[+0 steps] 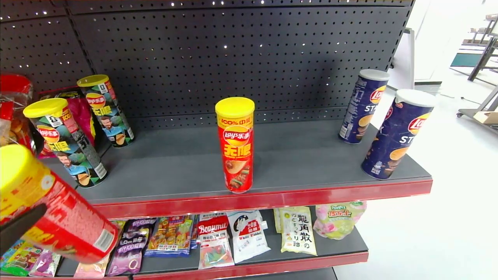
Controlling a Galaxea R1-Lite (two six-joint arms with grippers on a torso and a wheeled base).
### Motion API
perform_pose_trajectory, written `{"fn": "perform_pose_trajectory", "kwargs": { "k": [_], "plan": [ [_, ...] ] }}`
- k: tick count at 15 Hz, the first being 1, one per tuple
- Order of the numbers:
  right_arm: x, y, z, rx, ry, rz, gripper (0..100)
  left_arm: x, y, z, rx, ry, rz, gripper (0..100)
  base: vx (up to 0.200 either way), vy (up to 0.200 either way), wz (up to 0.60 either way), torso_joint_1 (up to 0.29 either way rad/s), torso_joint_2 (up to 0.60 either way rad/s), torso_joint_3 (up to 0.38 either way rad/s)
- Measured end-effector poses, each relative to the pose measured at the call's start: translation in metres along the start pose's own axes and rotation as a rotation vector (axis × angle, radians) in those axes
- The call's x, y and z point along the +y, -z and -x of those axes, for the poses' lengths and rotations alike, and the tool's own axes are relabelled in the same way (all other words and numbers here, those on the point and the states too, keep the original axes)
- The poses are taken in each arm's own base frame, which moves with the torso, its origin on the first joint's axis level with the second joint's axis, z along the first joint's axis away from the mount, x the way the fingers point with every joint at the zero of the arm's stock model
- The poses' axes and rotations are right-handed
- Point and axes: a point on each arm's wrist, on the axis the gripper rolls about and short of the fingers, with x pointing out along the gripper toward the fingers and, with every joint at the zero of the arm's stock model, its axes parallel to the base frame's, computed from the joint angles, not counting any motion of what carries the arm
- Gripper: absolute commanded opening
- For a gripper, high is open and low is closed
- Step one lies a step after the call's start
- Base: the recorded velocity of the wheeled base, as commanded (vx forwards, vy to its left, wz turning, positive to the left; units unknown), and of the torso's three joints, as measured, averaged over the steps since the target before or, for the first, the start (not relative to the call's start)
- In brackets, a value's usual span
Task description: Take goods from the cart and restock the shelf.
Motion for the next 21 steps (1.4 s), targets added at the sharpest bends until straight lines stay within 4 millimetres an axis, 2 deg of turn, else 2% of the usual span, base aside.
{"fn": "perform_pose_trajectory", "kwargs": {
  "k": [3,6,11,17,21],
  "plan": [
    [0.0,0.0,0.0,0.0,0.001,0.0,100,0.011,-0.034,-0.045,-0.008,0.002,-0.002,0,0.0,0.0,0.0,0.0,0.0,0.0],
    [0.0,0.0,0.0,0.0,0.0,0.0,100,0.015,-0.056,-0.088,-0.017,0.041,-0.003,0,0.0,0.0,0.0,0.0,0.0,0.0],
    [0.0,0.0,0.0,0.001,0.002,0.0,100,0.003,-0.066,-0.146,-0.032,0.145,-0.008,0,0.0,0.0,0.0,0.0,0.0,0.0],
    [0.0,0.0,0.0,0.001,0.001,0.0,100,0.001,-0.068,-0.183,-0.024,0.164,-0.009,0,0.0,0.0,0.0,0.0,0.0,0.0],
    [0.0,0.0,0.0,0.001,0.001,0.0,100,-0.002,-0.08,-0.208,-0.04,0.188,-0.011,0,0.0,0.0,0.0,0.0,0.0,0.0]
  ]
}}
